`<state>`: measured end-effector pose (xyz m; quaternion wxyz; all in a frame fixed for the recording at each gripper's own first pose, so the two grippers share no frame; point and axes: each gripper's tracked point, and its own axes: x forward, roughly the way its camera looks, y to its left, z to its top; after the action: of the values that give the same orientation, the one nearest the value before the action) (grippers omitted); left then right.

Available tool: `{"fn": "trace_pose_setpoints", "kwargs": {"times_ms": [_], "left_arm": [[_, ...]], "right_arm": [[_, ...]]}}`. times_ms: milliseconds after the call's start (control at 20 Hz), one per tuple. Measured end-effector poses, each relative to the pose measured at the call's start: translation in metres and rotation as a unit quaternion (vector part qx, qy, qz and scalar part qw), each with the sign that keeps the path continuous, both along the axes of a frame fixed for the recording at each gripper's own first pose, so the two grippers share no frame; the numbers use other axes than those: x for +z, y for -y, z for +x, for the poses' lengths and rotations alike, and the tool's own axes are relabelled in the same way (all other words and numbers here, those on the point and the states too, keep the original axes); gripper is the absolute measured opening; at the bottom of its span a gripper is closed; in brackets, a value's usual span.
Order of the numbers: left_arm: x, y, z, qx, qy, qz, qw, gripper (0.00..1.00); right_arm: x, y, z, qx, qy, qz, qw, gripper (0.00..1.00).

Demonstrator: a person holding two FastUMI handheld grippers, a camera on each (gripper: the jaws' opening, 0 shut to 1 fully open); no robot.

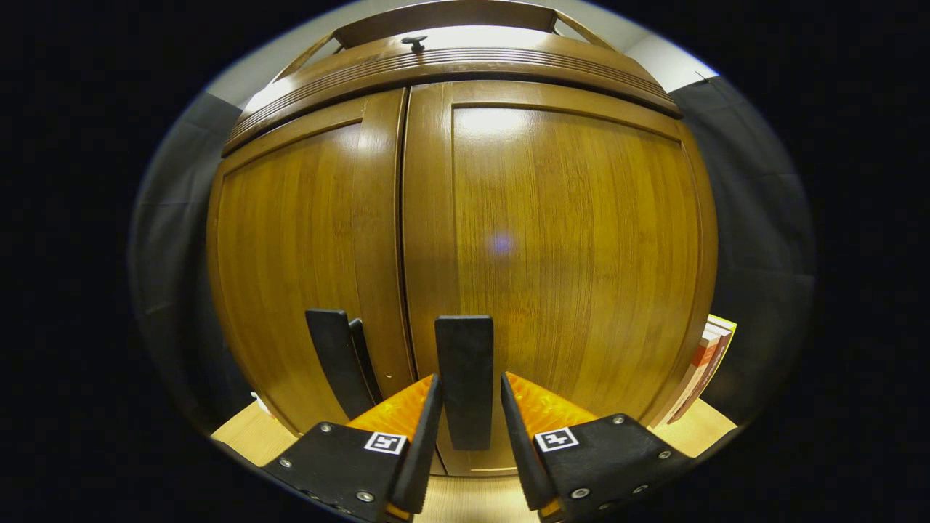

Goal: Open the right door of the double-door shoe cabinet with the right hand, and open the left door with the left hand.

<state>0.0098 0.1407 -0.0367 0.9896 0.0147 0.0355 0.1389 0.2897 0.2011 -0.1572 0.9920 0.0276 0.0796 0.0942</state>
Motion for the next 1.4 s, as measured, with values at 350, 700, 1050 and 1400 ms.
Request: {"fn": "trace_pose_setpoints", "kwargs": {"times_ms": [350, 700, 1050, 1400], "left_arm": [[-0.004, 0.0, -0.004, 0.005, -0.003, 0.0, 1.0, 0.93], [-0.006, 0.001, -0.01, 0.002, -0.003, -0.01, 1.0, 0.96], [-0.003, -0.002, -0.031, 0.001, 0.004, -0.004, 1.0, 0.93], [-0.008, -0.003, -0.029, -0.007, 0.004, -0.014, 1.0, 0.95]], "right_arm": [[-0.007, -0.004, 0.0, 0.007, -0.013, 0.007, 1.0, 0.36], [-0.005, 0.001, -0.015, 0.009, -0.008, 0.013, 1.0, 0.28], [-0.003, 0.019, -0.031, -0.017, 0.003, -0.007, 1.0, 0.25], [-0.001, 0.037, -0.051, -0.031, 0.006, -0.011, 0.999, 0.19]]}}
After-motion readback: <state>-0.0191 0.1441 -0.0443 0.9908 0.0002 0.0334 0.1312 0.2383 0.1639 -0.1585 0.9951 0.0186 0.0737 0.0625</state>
